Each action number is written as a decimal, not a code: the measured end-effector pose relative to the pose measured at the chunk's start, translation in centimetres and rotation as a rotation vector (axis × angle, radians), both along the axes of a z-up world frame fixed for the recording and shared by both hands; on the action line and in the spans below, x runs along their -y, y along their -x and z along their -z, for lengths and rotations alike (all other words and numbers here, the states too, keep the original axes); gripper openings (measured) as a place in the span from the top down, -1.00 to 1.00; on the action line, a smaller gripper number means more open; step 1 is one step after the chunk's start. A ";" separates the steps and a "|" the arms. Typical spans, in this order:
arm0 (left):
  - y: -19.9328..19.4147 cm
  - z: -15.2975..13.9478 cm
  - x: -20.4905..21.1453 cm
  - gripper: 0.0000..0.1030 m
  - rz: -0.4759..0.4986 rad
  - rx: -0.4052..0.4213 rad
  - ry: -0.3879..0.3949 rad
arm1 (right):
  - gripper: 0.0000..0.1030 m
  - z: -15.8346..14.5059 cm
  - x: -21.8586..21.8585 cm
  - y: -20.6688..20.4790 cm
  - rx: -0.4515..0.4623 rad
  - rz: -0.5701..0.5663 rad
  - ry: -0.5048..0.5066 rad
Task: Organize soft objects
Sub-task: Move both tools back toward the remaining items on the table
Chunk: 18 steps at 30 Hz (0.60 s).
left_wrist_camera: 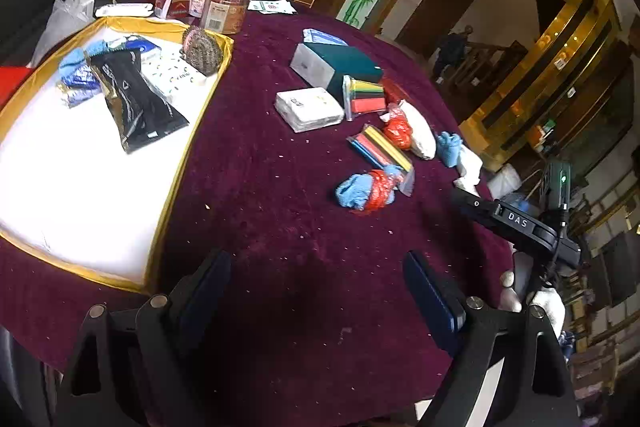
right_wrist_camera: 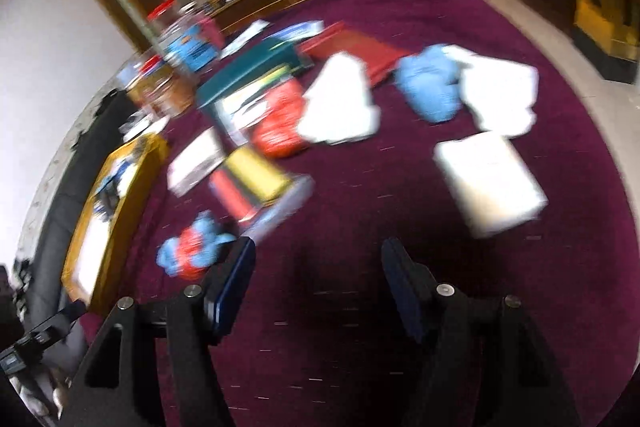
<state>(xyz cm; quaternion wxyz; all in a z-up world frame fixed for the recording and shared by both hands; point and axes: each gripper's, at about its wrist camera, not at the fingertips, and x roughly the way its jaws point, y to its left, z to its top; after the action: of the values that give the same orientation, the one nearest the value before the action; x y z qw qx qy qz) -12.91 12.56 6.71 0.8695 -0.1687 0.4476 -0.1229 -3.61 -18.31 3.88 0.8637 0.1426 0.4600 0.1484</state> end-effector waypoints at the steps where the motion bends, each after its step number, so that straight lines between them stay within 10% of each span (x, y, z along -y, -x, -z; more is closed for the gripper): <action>1: -0.1 0.1 0.0 -0.76 -0.004 -0.002 -0.008 | -0.32 0.2 -1.3 -0.2 -0.008 -0.040 -0.010; 9: -1.5 0.2 -1.6 -0.76 -0.058 0.000 -0.042 | -0.33 1.7 -10.2 -1.5 -0.089 -0.234 -0.052; 18: -7.6 -2.1 -0.5 -0.76 -0.011 0.092 -0.220 | -0.46 2.0 -13.7 -3.3 -0.087 -0.169 0.016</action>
<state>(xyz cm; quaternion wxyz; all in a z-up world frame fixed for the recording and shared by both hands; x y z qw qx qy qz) -5.32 13.05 8.82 0.9030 -0.0688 0.4173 -0.0759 -0.29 -4.60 1.91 0.8284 0.1028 0.5087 0.2109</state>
